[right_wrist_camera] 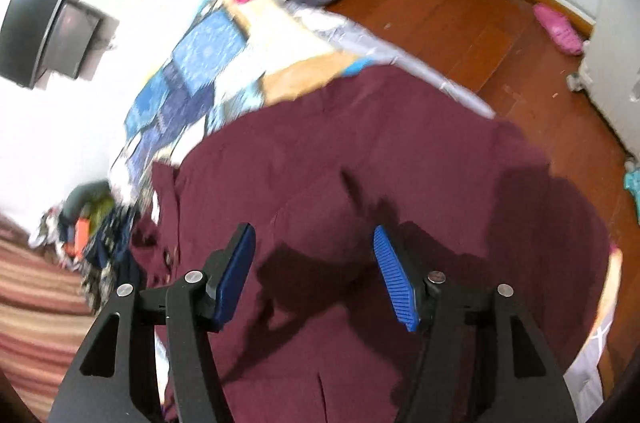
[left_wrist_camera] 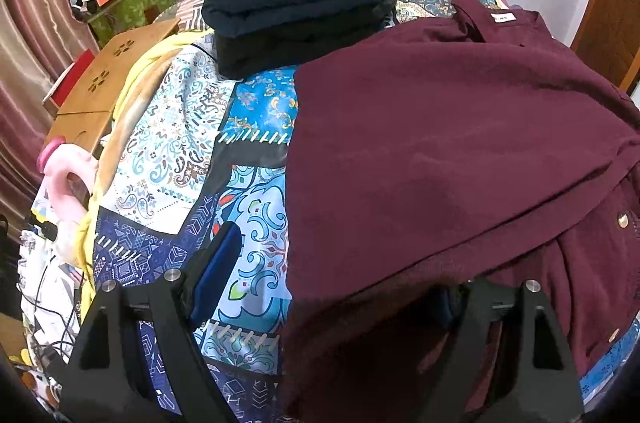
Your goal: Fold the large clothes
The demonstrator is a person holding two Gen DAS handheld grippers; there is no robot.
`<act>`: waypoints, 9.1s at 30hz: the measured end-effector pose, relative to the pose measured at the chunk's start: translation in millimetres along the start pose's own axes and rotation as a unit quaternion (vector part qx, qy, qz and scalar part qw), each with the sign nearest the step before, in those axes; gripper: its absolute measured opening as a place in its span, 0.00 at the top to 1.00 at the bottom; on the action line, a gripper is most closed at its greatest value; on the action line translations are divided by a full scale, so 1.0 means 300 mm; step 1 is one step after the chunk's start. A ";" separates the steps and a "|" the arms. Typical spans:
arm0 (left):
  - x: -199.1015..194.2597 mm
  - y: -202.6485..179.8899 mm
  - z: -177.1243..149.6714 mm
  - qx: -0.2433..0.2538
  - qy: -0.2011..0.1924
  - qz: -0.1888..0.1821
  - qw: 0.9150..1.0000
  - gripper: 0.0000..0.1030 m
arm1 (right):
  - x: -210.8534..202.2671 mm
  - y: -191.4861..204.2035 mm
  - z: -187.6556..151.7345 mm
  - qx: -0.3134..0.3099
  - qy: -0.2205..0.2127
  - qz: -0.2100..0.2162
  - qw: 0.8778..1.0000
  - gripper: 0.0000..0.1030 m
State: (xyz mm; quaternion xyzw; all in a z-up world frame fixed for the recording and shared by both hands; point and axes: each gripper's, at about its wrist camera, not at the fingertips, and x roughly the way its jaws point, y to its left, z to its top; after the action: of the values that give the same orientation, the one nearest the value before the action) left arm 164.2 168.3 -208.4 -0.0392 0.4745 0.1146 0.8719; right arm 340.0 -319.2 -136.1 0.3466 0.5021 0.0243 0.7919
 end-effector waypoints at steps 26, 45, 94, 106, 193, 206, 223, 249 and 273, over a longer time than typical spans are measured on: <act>-0.031 -0.050 0.027 0.019 0.006 -0.029 0.999 0.21 | -0.205 0.297 0.072 -0.249 -0.126 -0.024 0.960 0.89; -0.269 -0.233 0.252 0.046 -0.085 -0.104 0.990 0.21 | -0.253 -0.107 0.097 -0.178 -0.064 -0.111 0.976 0.71; -0.133 -0.411 0.248 0.052 -0.074 -0.117 0.989 0.21 | -0.321 -0.120 0.098 -0.048 -0.142 0.047 0.988 0.92; -0.157 -0.397 0.211 0.069 -0.085 -0.113 0.987 0.21 | -0.196 0.282 -0.284 -0.322 -0.042 0.068 0.943 0.93; -0.245 -0.091 0.162 0.001 -0.120 -0.078 0.990 0.21 | 0.255 0.681 -0.597 -0.415 0.142 0.015 0.899 0.89; -0.341 -0.367 0.290 0.089 -0.159 -0.108 0.977 0.21 | 0.011 0.616 -0.478 -0.427 0.096 0.053 0.898 0.66; -0.224 -0.991 0.327 0.271 -0.098 -0.185 0.939 0.20 | -0.262 0.207 -0.152 -0.299 -0.110 -0.071 0.945 0.56; -0.127 -0.869 0.544 0.170 -0.105 -0.183 0.963 0.92 | -0.153 0.078 -0.162 -0.255 -0.051 -0.070 0.963 0.56; 0.130 0.012 0.160 -0.058 0.046 -0.100 0.992 0.89 | -0.010 0.165 -0.244 -0.276 -0.019 -0.103 0.955 0.56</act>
State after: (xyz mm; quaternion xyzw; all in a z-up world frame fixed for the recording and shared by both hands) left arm 223.0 186.7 -214.5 -0.1421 0.5001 0.0522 0.8526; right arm 294.4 -244.6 -124.0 0.0616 0.4933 0.0738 0.8645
